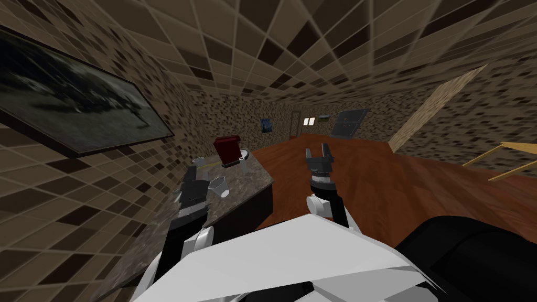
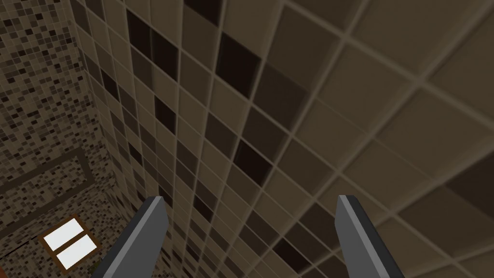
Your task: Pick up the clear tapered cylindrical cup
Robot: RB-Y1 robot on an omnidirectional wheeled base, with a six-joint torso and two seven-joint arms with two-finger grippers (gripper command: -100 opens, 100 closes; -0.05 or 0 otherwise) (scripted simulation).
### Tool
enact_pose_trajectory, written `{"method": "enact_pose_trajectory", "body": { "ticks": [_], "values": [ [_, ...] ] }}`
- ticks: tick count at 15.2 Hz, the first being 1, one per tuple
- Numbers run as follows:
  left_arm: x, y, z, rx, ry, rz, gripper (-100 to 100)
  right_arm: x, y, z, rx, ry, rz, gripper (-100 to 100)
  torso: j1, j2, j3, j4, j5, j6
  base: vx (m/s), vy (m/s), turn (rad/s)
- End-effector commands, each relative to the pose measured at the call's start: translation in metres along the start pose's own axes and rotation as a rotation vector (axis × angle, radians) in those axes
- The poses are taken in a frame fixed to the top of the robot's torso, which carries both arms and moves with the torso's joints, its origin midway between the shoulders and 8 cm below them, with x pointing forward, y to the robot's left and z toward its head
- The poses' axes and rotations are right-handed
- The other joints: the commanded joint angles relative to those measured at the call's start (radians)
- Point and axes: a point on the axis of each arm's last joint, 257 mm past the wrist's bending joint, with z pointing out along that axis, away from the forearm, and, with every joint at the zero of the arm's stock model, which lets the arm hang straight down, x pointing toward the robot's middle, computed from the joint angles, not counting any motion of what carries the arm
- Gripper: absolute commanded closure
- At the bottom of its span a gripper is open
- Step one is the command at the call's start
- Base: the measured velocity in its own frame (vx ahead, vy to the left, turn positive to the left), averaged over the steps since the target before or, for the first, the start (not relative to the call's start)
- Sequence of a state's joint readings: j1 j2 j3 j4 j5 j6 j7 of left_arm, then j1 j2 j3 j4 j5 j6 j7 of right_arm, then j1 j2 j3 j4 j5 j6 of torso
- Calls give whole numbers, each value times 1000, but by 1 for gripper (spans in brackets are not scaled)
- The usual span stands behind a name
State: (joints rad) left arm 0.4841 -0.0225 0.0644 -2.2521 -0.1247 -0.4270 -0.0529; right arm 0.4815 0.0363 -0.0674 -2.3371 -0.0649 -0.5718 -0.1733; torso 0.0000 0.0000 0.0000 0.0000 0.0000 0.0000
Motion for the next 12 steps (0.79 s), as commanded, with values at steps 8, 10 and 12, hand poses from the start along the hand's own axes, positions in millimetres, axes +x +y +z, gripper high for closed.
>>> {"method": "enact_pose_trajectory", "body": {
  "ticks": [8,10,12],
  "values": [
    [5,26,16,-80,112,-14,-100,0,0,0,0,0,0,0,-2,4,2,1,0,0,-40,-24,-19],
    [4,33,20,-104,127,-23,-100,0,0,0,0,0,0,0,-1,3,2,1,0,0,-38,-20,-21],
    [4,40,24,-129,141,-34,-100,0,0,0,0,0,0,0,-1,3,2,1,0,0,-33,-20,-26]
  ]
}}
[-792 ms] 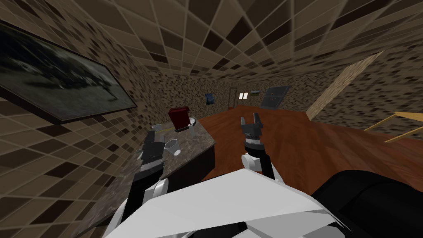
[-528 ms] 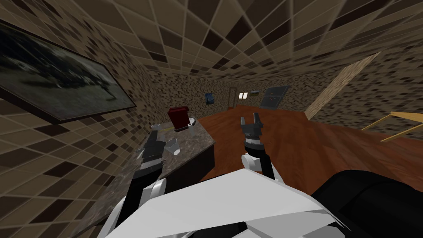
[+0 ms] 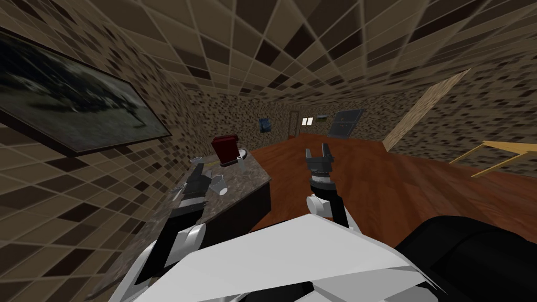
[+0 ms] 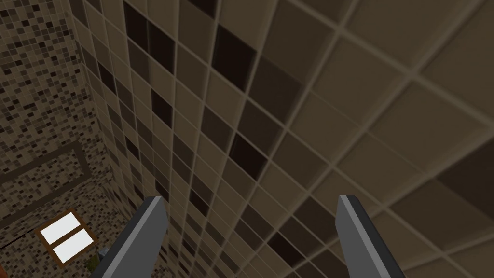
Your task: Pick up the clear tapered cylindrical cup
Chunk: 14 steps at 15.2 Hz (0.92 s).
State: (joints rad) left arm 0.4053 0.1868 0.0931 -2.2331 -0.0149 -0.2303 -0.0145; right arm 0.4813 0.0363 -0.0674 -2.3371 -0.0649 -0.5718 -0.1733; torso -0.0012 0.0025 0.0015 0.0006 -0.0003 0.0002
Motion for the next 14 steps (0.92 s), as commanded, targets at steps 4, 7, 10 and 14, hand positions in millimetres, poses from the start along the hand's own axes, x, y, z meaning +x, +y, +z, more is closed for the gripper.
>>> {"method": "enact_pose_trajectory", "body": {
  "ticks": [4,7,10,14],
  "values": [
    [-3,20,7,-79,26,-22,-100,0,0,0,0,0,0,0,0,-1,0,0,0,0,-26,-19,-19],
    [-4,30,12,-119,39,-35,-100,0,0,0,0,0,0,0,0,-1,0,0,0,0,-26,-17,-18],
    [-6,41,17,-160,52,-49,-100,0,0,0,0,0,0,0,0,-1,0,0,0,0,-23,-18,-22],
    [-8,53,20,-212,64,-63,-100,0,0,0,0,0,0,0,0,-1,0,0,0,0,-24,-17,-20]
  ]
}}
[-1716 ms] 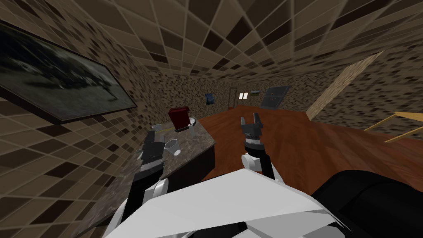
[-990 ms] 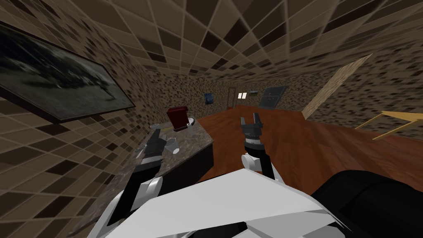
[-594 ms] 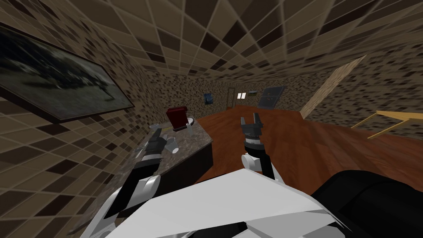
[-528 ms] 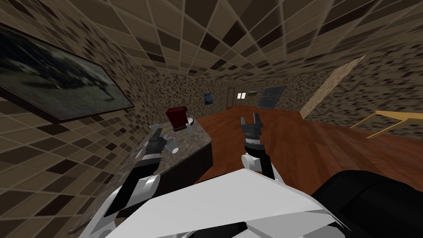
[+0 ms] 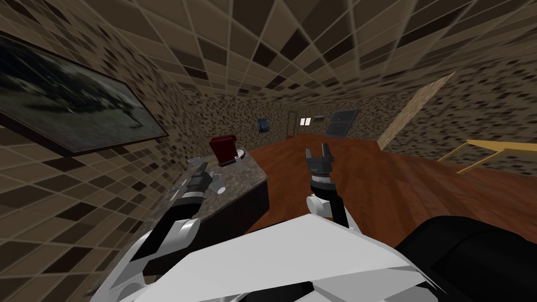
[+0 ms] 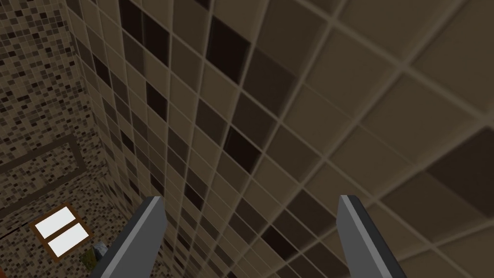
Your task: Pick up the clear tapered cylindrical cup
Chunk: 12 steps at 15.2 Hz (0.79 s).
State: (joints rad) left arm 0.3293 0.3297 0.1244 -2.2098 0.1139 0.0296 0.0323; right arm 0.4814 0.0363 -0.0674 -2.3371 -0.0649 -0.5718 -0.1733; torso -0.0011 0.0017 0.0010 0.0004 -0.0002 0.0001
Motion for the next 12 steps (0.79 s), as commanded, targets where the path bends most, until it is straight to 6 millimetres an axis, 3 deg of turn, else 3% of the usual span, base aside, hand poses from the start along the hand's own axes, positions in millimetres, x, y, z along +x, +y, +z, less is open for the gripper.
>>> {"method": "enact_pose_trajectory", "body": {
  "ticks": [1,12],
  "values": [
    [-4,7,8,-34,14,-17,-100,0,0,0,0,0,0,0,0,0,0,0,0,0,-22,-23,-26],
    [-15,43,22,-209,40,-62,-100,0,0,0,0,0,0,0,0,-1,0,0,0,0,-18,-19,-24]
  ]
}}
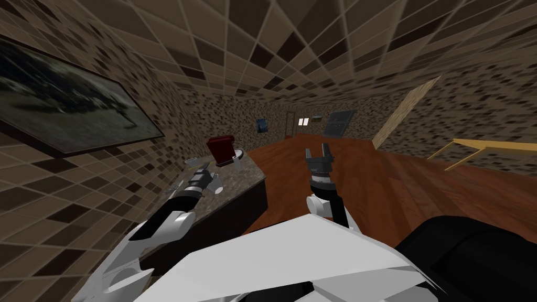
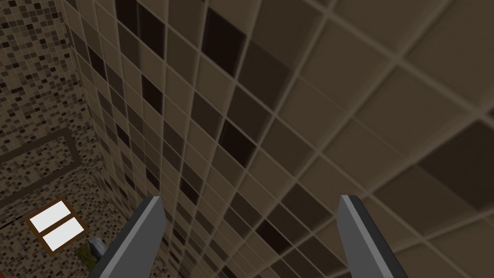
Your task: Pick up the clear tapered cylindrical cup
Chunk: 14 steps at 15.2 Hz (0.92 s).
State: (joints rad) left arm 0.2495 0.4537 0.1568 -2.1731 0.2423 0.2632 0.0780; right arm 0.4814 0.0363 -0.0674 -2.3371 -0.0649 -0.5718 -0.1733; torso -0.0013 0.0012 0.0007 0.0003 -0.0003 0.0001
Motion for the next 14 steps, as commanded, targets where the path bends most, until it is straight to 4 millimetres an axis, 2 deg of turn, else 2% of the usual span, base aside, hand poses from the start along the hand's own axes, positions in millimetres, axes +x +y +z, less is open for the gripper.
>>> {"method": "enact_pose_trajectory", "body": {
  "ticks": [1,6,8,14],
  "values": [
    [-3,10,2,-46,0,-6,-100,0,0,0,0,0,0,0,0,0,0,0,0,0,-13,-16,-11],
    [-12,19,13,-118,15,-37,-100,0,0,0,0,0,0,0,0,0,0,0,0,0,-12,-18,-23],
    [-13,30,11,-161,12,-37,-100,0,0,0,0,0,0,0,0,0,0,0,0,0,-15,-22,-24],
    [-23,45,18,-265,19,-67,-100,0,0,0,0,0,0,0,0,-1,0,0,0,0,-9,-18,-27]
  ]
}}
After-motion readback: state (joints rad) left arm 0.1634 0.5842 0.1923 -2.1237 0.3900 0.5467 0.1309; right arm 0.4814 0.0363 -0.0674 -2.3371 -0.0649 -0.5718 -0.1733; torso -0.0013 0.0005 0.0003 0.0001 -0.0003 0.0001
